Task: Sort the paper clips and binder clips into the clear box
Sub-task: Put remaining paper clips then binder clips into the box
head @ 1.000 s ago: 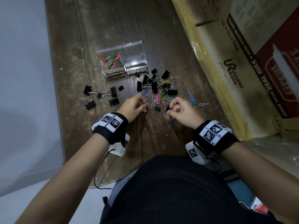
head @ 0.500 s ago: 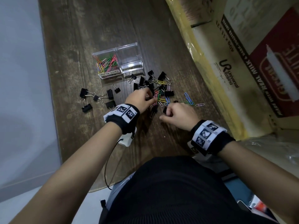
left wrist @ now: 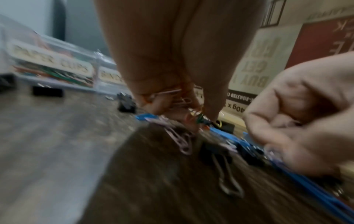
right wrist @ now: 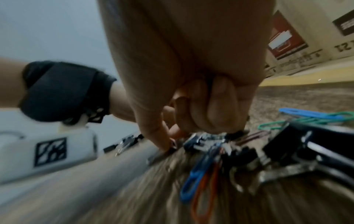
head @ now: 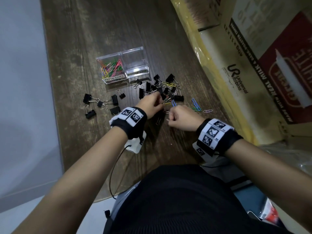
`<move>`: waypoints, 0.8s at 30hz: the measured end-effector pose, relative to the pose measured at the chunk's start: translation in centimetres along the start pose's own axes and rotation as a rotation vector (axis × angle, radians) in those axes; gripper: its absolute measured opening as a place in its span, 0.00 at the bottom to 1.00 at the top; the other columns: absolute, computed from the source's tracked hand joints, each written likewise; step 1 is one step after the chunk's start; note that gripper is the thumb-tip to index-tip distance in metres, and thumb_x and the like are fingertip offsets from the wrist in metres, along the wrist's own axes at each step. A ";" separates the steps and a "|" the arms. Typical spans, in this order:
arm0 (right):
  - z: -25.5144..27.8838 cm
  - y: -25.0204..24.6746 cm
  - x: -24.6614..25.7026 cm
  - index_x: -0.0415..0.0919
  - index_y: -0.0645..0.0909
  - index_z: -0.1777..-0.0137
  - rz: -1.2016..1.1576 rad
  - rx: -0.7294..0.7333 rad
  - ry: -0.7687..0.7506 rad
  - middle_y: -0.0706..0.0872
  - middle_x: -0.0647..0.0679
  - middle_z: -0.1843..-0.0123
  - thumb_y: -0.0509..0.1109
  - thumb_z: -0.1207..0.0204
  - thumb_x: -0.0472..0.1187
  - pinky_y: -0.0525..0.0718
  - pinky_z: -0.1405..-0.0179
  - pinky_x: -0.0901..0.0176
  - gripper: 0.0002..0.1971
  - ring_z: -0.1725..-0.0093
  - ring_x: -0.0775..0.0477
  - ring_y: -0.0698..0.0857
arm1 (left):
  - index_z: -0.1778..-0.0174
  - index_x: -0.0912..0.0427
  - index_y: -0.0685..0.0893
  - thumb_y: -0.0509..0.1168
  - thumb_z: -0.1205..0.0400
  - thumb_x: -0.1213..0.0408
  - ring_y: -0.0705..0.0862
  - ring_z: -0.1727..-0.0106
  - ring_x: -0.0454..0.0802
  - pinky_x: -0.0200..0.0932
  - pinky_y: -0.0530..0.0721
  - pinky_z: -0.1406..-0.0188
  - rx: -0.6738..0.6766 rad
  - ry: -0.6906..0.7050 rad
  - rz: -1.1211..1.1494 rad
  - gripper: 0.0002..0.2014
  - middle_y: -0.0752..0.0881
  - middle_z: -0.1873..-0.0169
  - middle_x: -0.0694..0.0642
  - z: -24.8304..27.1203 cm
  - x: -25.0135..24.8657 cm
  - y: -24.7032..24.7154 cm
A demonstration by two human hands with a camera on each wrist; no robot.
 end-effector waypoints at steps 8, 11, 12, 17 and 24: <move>-4.4 -7.6 4.4 0.40 0.77 0.58 -0.459 0.059 -0.064 0.82 0.46 0.68 0.69 0.26 0.28 0.77 0.81 0.66 0.06 0.82 0.61 0.78 | 0.52 0.57 0.74 0.54 0.19 0.77 0.81 0.69 0.36 0.30 0.80 0.68 -0.451 -0.187 0.650 0.10 0.79 0.66 0.50 1.5 5.4 -12.3; -8.0 -10.1 8.2 0.38 0.78 0.43 -0.394 -0.016 -0.107 0.84 0.45 0.63 0.68 0.24 0.29 0.80 0.79 0.70 0.11 0.77 0.58 0.82 | 0.55 0.57 0.73 0.54 0.19 0.77 0.83 0.69 0.36 0.32 0.80 0.72 -0.586 -0.278 0.598 0.10 0.81 0.65 0.54 -0.4 8.0 -16.6; -9.3 -10.5 9.6 0.36 0.78 0.42 -0.398 -0.051 -0.109 0.84 0.45 0.63 0.67 0.24 0.28 0.80 0.80 0.70 0.12 0.77 0.58 0.81 | 0.51 0.59 0.74 0.55 0.19 0.76 0.85 0.60 0.44 0.39 0.84 0.64 -0.575 -0.308 0.558 0.08 0.84 0.59 0.59 -1.2 8.7 -17.2; -15.1 -10.4 16.0 0.30 0.84 0.45 -0.385 -0.120 -0.146 0.84 0.45 0.65 0.63 0.23 0.29 0.85 0.51 0.50 0.11 0.63 0.46 0.83 | 0.32 0.70 0.73 0.55 0.18 0.72 0.78 0.35 0.63 0.51 0.76 0.36 -0.449 -0.471 0.306 0.18 0.78 0.35 0.68 -3.1 10.3 -17.3; -16.5 -8.3 18.8 0.33 0.75 0.30 -0.310 0.002 -0.176 0.79 0.37 0.30 0.53 0.21 0.28 0.73 0.28 0.50 0.21 0.29 0.40 0.76 | 0.37 0.66 0.81 0.52 0.22 0.81 0.81 0.35 0.57 0.46 0.76 0.31 -0.625 -0.414 0.195 0.21 0.84 0.38 0.63 0.2 11.1 -19.6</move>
Point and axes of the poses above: each hand's wrist, its own z-axis away from the middle knuckle, its own y-axis out of the palm, x = y × z, the point moved 8 cm from there along -z, towards the middle knuckle
